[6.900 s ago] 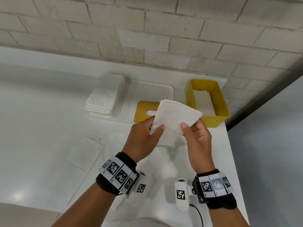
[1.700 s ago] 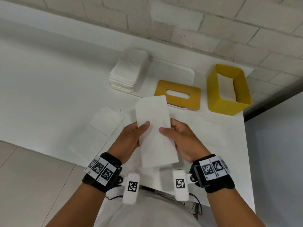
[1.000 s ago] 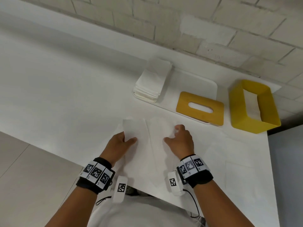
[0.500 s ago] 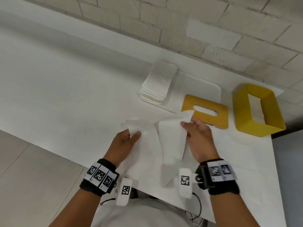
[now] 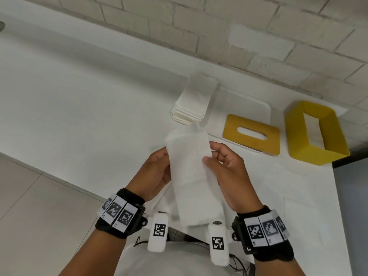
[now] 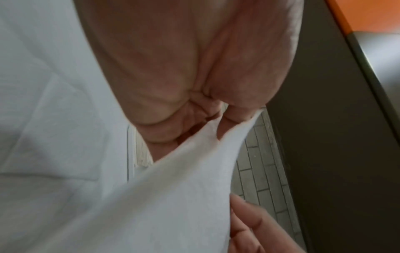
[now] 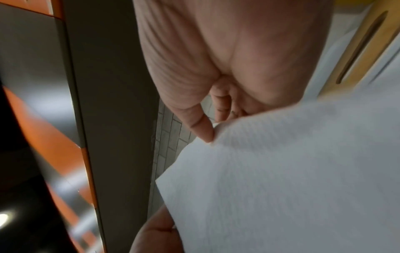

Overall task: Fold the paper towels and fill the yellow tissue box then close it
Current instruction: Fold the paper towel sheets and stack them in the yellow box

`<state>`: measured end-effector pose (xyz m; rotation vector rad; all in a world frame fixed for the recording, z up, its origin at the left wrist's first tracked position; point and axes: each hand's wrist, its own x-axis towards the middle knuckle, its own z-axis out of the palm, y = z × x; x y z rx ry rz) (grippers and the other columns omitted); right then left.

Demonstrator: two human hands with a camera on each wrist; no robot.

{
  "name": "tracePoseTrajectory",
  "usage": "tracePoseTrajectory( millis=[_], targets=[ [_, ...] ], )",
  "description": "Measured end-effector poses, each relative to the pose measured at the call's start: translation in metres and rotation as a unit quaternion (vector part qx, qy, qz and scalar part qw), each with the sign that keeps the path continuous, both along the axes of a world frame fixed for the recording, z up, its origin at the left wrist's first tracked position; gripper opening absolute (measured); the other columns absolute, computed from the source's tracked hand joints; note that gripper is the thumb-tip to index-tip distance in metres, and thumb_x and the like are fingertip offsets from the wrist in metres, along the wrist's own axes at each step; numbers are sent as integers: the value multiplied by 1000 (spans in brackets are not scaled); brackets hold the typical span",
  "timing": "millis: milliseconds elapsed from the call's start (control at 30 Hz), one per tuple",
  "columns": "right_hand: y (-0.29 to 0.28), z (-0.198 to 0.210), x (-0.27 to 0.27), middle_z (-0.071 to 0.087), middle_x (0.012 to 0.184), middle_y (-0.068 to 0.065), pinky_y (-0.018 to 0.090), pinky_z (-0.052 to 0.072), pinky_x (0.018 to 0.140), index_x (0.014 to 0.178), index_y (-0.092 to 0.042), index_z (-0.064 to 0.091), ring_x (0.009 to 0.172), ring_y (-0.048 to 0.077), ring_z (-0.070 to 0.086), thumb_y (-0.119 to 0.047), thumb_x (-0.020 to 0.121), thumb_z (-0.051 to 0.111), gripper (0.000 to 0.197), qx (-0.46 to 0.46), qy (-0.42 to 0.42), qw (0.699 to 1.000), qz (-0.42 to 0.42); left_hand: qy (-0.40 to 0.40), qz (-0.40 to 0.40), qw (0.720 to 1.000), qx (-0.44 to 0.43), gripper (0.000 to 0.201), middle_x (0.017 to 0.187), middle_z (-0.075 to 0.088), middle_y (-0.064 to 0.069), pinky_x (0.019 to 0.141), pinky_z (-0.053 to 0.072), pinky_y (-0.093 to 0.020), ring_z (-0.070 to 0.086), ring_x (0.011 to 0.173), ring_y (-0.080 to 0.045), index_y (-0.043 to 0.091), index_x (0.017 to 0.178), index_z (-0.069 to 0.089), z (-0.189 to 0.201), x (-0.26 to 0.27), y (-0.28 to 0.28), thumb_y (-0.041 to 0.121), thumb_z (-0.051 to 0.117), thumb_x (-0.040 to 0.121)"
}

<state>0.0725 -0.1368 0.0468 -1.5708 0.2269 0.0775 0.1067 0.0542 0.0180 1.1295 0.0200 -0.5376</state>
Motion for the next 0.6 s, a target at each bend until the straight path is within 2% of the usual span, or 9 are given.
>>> tracePoseTrajectory(
  millis=[67,167,267,300,367,433,500,533,600],
  targets=[
    [2,-1,-1,74,97,5,20,49,70,116,-28,71,83,8,69,-8,96,64,29,0,3,1000,-14,29,6,999,-37,27,96,76,-5,78,57,-32,71,91,-20,21,97,82,-1,0,-1,26,55,95],
    [6,-5,1,75,108,10,35,56,87,117,-24,71,102,26,72,-10,97,63,26,3,2,1000,-25,60,15,994,-86,25,96,77,-4,78,61,-29,73,90,-17,19,94,83,-4,0,-1,30,62,88],
    [9,-7,3,75,106,11,44,54,97,115,-24,71,105,28,71,-10,97,64,25,2,5,999,-37,73,-4,990,-120,23,95,76,-4,78,61,-29,74,88,-17,17,95,83,-1,-3,0,30,71,79],
    [9,-7,3,75,105,10,42,55,96,115,-25,71,104,27,71,-10,97,65,24,-1,7,999,-38,78,-9,988,-129,29,101,77,-5,80,61,-30,74,93,-18,17,102,82,-1,-3,0,36,67,85],
    [9,-9,4,76,101,5,36,55,85,113,-26,72,97,22,72,-10,97,64,24,-2,9,999,-38,93,-24,986,-135,55,127,72,-12,92,60,-35,70,115,-24,15,129,70,2,-3,2,52,43,99],
    [10,-11,5,77,100,2,34,54,81,111,-26,72,95,18,73,-9,97,64,24,-1,10,999,-36,95,-34,986,-129,70,139,64,-13,101,56,-38,63,127,-27,15,141,58,4,-2,3,63,29,99],
    [11,-12,6,77,103,5,38,57,87,114,-23,71,99,22,73,-9,97,63,23,3,10,999,-32,91,-30,988,-122,68,140,64,-12,101,55,-38,62,129,-27,17,142,56,3,-2,2,62,33,96],
    [11,-12,7,77,102,4,35,58,84,114,-22,71,97,22,74,-9,97,63,23,5,9,999,-31,87,-25,989,-115,62,140,64,-11,100,56,-37,62,128,-26,18,140,58,3,-2,1,57,38,96],
    [11,-12,8,77,96,-1,23,55,71,112,-23,70,87,12,73,-8,98,63,22,6,6,999,-32,83,-18,991,-99,49,137,66,-10,100,56,-36,64,126,-25,20,133,65,0,-2,0,45,44,97]
  ],
)
